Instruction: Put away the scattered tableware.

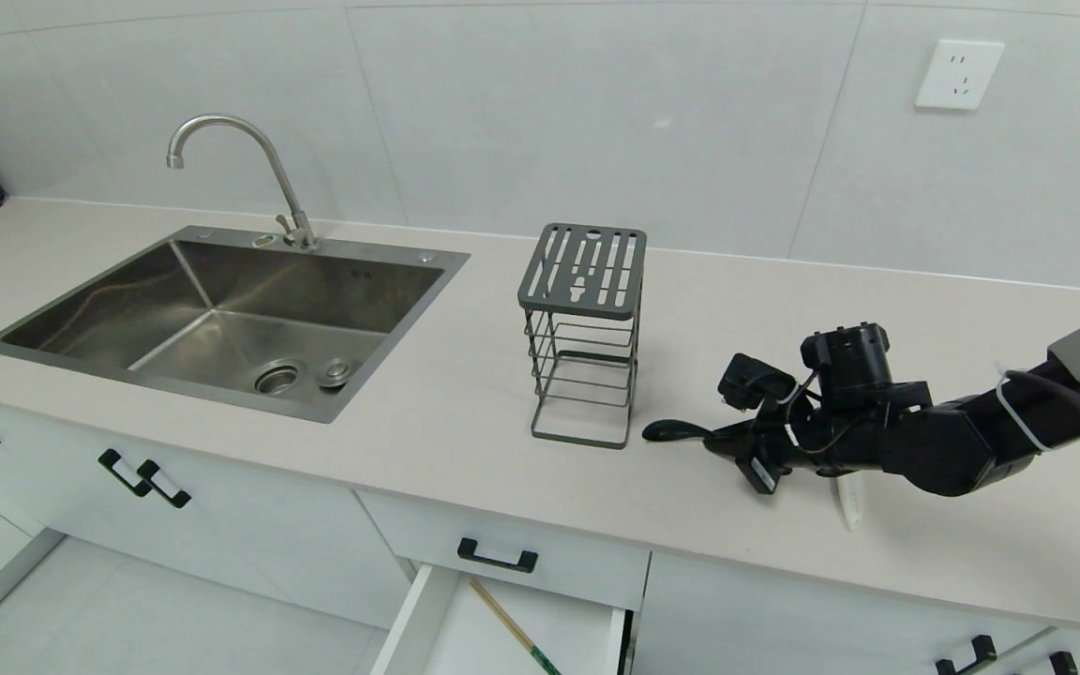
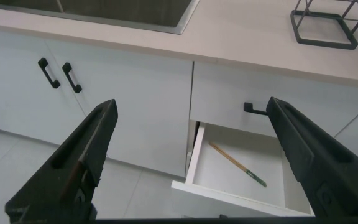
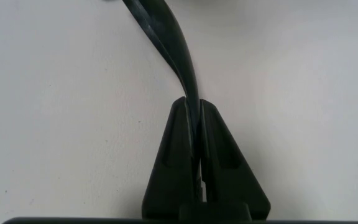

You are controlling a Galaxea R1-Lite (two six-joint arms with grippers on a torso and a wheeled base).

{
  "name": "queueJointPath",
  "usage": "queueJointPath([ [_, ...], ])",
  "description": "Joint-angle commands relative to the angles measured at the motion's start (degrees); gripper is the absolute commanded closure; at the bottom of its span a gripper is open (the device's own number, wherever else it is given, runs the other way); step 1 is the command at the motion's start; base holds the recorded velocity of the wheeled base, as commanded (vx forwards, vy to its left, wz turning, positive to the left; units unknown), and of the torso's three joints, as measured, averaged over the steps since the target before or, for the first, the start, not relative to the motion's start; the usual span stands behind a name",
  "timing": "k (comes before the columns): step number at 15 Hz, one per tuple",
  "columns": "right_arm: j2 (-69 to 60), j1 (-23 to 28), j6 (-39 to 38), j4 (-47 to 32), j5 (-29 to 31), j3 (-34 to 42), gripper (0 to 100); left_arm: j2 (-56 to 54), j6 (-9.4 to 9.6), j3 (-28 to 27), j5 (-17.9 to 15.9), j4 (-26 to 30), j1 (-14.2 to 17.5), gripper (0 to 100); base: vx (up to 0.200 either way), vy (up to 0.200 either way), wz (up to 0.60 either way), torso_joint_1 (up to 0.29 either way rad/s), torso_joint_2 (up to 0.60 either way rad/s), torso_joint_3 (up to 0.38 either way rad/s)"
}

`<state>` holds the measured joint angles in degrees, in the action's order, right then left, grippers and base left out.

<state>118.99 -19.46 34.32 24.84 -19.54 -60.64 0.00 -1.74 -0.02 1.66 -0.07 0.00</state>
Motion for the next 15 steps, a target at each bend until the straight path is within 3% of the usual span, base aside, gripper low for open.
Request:
queueJointPath([
  [1,-3.33,-0.32,-0.04,0.47,-0.23,1.75,100,0.0,-0.01,0.02,0.01,-0.01,0.0,0,0.0,0.0,0.0,0.0,0.0,0.0],
  [8,-15.02,-6.03,-3.55,0.91,0.29,13.53,100,0.0,-0.01,0.02,0.01,-0.01,0.0,0,0.0,0.0,0.0,0.0,0.0,0.0],
  [11,-19.15,-11.83,-8.39,2.75,1.61,16.95,100,0.0,-0.01,0.02,0.01,-0.01,0.0,0,0.0,0.0,0.0,0.0,0.0,0.0],
  [15,-21.08,-22.47,-21.4,8.03,7.59,22.32,100,0.0,-0.01,0.02,0.01,-0.01,0.0,0,0.0,0.0,0.0,0.0,0.0,0.0],
])
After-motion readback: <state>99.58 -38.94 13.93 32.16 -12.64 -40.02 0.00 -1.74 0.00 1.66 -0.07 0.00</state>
